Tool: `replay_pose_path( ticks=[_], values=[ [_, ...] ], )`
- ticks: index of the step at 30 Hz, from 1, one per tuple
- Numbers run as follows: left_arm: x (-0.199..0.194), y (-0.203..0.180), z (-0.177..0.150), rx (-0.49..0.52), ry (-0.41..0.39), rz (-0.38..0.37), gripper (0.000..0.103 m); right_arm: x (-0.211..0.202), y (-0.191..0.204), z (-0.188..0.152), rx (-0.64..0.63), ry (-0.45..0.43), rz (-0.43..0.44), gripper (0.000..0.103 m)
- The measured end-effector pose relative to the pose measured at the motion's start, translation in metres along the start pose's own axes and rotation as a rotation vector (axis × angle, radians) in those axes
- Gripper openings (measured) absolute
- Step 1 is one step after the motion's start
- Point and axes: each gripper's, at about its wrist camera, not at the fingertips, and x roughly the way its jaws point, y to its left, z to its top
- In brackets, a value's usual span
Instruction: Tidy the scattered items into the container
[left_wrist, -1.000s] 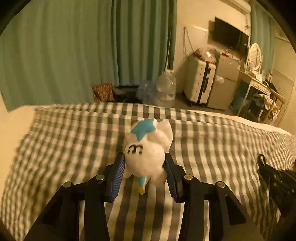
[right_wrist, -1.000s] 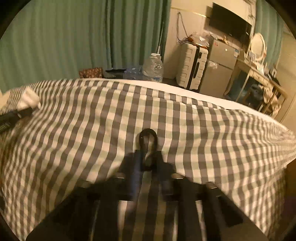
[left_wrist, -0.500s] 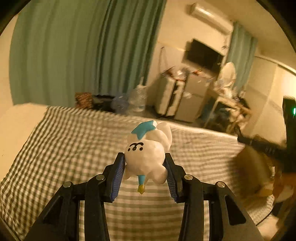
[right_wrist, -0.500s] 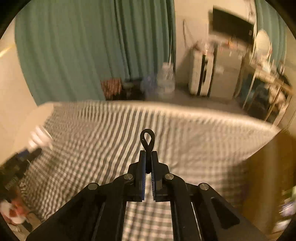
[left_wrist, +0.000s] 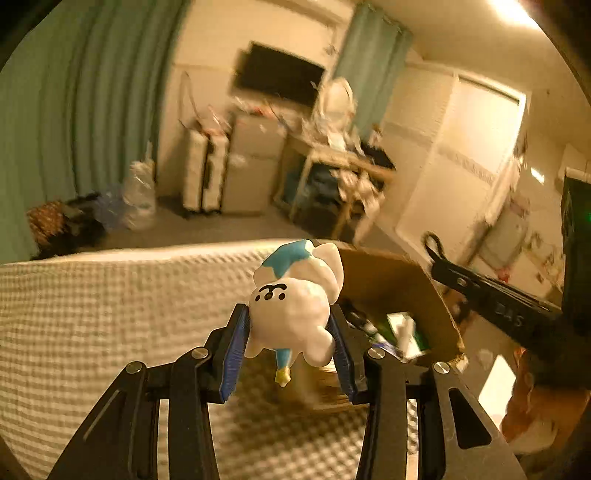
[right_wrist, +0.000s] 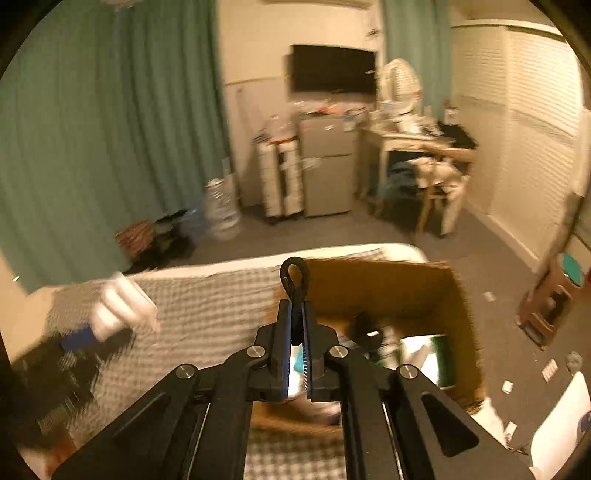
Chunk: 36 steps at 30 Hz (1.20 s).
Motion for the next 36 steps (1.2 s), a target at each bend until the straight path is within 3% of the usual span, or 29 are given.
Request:
replay_pose_path(
  ticks=[5,6,7,8,9,10,11,13,17,21,23,28,31,33,36],
  values=[
    [0.051,-0.055,-0.021,0.011,0.03,-0.022,0.047,0.05,-0.055,-0.024,0.094,0.126,-0.014,0.006],
    [0.055,-0.06,-0.024,0.016,0.037,-0.026,0.063,0.054,-0.065,-0.03,0.09,0.133,-0.023,0.006],
    [0.059,-0.066,-0.027,0.039,0.043,-0.014,0.085,0.057,-0.078,-0.036,0.099,0.131,-0.032,0.013],
    [0.06,-0.067,-0.029,0.047,0.034,0.036,0.097,0.063,-0.088,-0.035,0.122,0.134,-0.042,0.044],
    [0.058,-0.069,-0.031,0.063,0.024,0.111,0.103,0.066,-0.098,-0.037,0.158,0.126,-0.057,0.066],
    [0.055,-0.065,-0.033,0.067,0.001,0.142,0.103,0.066,-0.106,-0.039,0.195,0.113,-0.07,0.103],
    [0.052,-0.061,-0.033,0.06,-0.011,0.149,0.103,0.063,-0.115,-0.041,0.249,0.081,-0.081,0.103],
    [0.036,-0.047,-0.033,-0.006,-0.023,0.161,0.103,0.053,-0.125,-0.04,0.325,0.05,-0.01,0.103],
    [-0.022,-0.005,-0.031,-0.134,-0.09,0.226,0.103,0.033,-0.112,-0.028,0.312,-0.01,0.016,0.103],
    [-0.081,0.018,-0.014,-0.089,-0.2,0.428,0.103,-0.005,-0.065,-0.012,0.207,-0.092,0.076,0.103],
    [-0.097,0.024,0.0,-0.054,-0.195,0.527,0.103,-0.027,-0.038,-0.01,0.155,-0.12,0.114,0.103],
    [-0.133,0.034,-0.007,-0.039,-0.225,0.579,0.103,-0.07,0.012,-0.018,0.067,-0.16,0.189,0.103],
    [-0.133,0.048,-0.03,-0.109,-0.178,0.536,0.103,-0.065,0.036,-0.036,0.003,-0.14,0.17,0.103],
    [-0.126,0.056,-0.045,-0.139,-0.161,0.518,0.103,-0.034,0.05,-0.054,-0.036,-0.048,0.145,0.103],
    [-0.12,0.06,-0.065,-0.152,-0.138,0.557,0.103,0.003,0.058,-0.079,-0.079,0.107,0.081,0.103]
  ],
)
